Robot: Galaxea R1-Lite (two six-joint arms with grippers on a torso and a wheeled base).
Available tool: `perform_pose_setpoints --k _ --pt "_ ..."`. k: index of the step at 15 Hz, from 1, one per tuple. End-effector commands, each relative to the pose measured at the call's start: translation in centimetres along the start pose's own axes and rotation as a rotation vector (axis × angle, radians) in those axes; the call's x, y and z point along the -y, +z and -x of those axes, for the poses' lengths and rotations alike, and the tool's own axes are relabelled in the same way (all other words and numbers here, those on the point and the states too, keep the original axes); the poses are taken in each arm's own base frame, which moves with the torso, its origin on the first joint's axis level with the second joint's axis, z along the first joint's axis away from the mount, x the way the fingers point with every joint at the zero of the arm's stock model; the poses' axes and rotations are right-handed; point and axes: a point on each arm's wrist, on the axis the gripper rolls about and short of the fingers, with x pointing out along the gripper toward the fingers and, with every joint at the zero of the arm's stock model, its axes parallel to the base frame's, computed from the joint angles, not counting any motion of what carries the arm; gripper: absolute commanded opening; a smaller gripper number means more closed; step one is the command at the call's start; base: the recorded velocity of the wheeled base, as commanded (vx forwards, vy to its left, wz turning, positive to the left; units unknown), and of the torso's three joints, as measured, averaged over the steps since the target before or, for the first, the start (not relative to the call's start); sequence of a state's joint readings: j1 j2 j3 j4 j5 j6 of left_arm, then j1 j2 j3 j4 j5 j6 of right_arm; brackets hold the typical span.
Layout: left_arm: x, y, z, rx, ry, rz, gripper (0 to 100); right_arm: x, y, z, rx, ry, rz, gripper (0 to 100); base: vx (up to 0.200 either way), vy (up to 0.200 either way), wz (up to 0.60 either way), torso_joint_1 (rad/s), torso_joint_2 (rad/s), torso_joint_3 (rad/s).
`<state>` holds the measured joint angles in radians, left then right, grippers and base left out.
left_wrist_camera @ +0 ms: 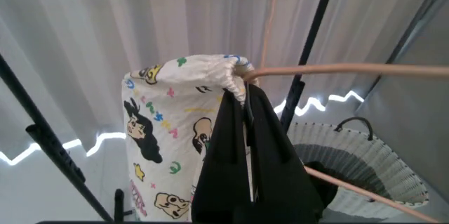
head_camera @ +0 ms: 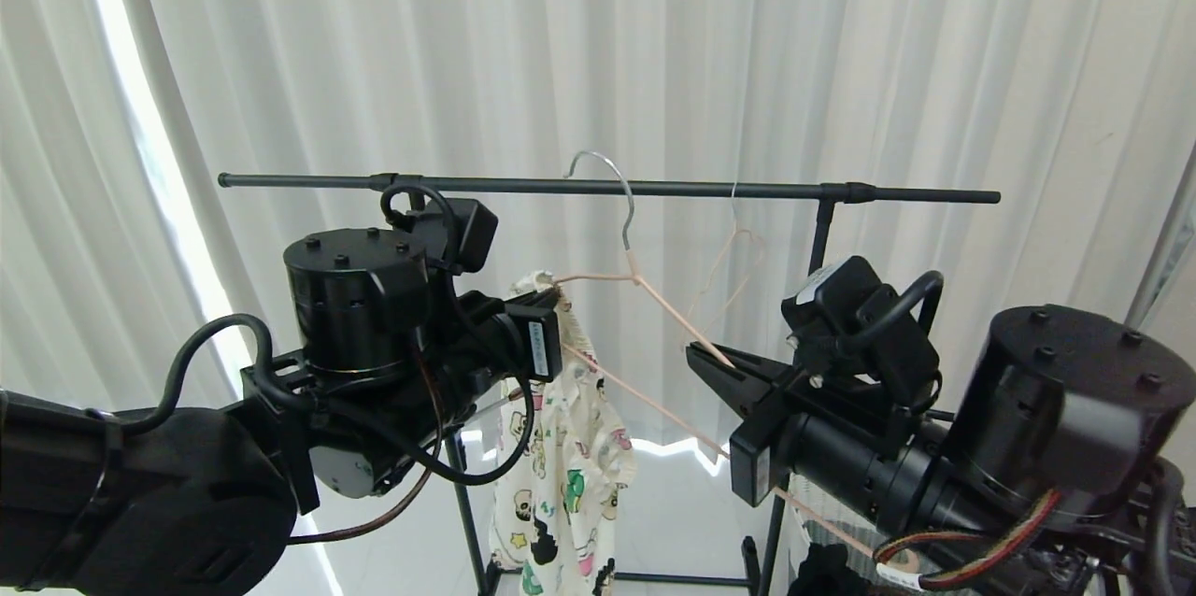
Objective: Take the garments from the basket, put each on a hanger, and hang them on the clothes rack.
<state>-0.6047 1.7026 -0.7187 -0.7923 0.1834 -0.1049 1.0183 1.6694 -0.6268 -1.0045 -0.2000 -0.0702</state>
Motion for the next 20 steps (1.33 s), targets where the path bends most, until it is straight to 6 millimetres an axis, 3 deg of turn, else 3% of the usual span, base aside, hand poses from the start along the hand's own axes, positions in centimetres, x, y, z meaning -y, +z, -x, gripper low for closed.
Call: perform_pose_setpoints --k 1,6,14,20 --pt "0.4 0.2 0.2 0.008 -0.014 -0.004 0 -0.2 -0.9 -0.7 -0.032 0.004 -0.012 0 0.000 0.000 0.00 0.000 0.00 0.000" --pt "1.4 0.7 1.0 0.025 -0.110 -0.042 0 -0.4 -1.4 -2.0 -0.045 0.004 -0.061 0 0.000 0.000 0.00 0.000 0.00 0.000" --pt "2.2 1.4 1.9 0.058 -0.160 -0.097 0 -0.1 -2.7 -5.7 -0.063 -0.041 -0.107 0 0.000 0.000 0.00 0.000 0.00 0.000" --pt "2.1 1.1 1.8 0.049 -0.141 -0.138 0 0.6 -2.0 -5.8 -0.006 -0.099 -0.105 0 0.000 0.000 0.00 0.000 0.00 0.000"
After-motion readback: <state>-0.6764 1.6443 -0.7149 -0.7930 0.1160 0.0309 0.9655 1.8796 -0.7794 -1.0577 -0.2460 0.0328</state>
